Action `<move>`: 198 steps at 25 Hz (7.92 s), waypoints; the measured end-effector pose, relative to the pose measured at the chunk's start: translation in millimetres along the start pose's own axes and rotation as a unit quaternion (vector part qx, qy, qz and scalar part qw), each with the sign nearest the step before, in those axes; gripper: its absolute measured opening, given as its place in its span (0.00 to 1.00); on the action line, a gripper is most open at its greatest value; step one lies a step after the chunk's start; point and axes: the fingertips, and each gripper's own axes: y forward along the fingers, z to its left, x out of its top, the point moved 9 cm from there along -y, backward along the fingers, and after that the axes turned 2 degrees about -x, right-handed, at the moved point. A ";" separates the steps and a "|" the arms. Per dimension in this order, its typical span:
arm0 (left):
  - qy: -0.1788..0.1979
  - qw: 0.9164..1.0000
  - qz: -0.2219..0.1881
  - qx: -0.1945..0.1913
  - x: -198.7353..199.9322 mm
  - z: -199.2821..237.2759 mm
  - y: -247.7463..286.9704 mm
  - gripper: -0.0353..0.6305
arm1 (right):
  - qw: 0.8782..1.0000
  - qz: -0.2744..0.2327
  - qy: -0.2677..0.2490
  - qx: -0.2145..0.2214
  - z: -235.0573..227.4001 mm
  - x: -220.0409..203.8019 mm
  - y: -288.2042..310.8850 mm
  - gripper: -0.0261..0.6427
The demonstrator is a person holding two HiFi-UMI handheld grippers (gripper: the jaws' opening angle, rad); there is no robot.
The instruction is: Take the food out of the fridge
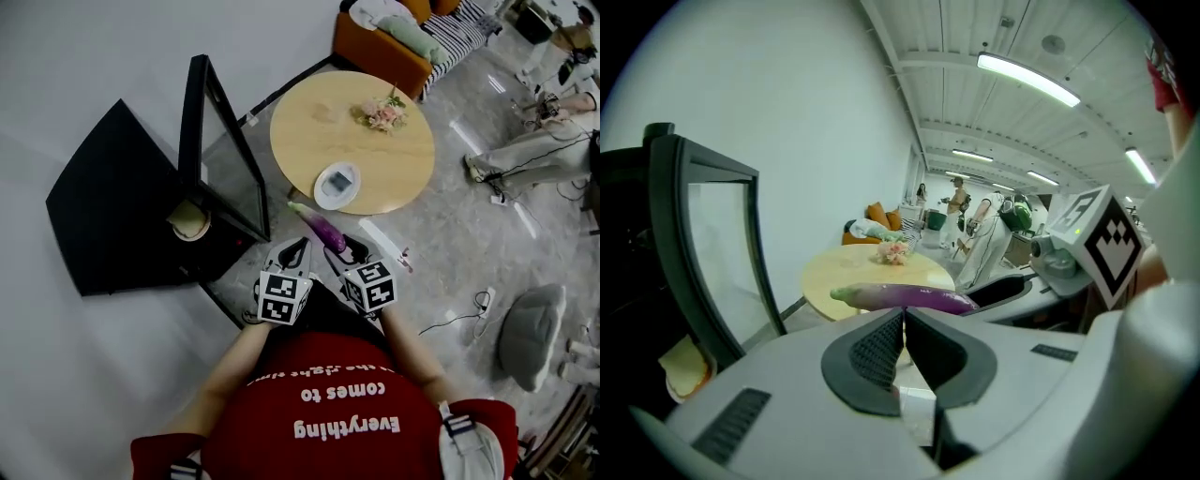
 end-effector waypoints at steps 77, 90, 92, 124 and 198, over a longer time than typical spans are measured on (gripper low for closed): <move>0.136 0.980 0.039 -0.137 51.2 -50.0 141.1 0.06 | 0.995 -0.043 0.051 -0.074 -91.2 -24.6 -13.7 0.06; 0.105 0.988 -0.001 -0.113 60.3 -49.3 102.3 0.06 | 0.996 -0.067 0.044 -0.028 -66.3 -16.0 -25.8 0.06; 0.093 0.990 -0.020 -0.105 63.6 -42.9 84.2 0.06 | 0.996 -0.079 0.046 -0.004 -54.9 -5.0 -24.8 0.06; -0.161 0.937 -0.141 0.275 -55.7 91.2 -195.6 0.06 | 0.928 0.031 -0.053 0.369 206.9 38.6 107.8 0.06; -0.241 0.918 0.020 0.313 -258.0 205.6 -102.7 0.06 | 0.812 0.027 0.522 0.260 194.9 -47.9 399.4 0.07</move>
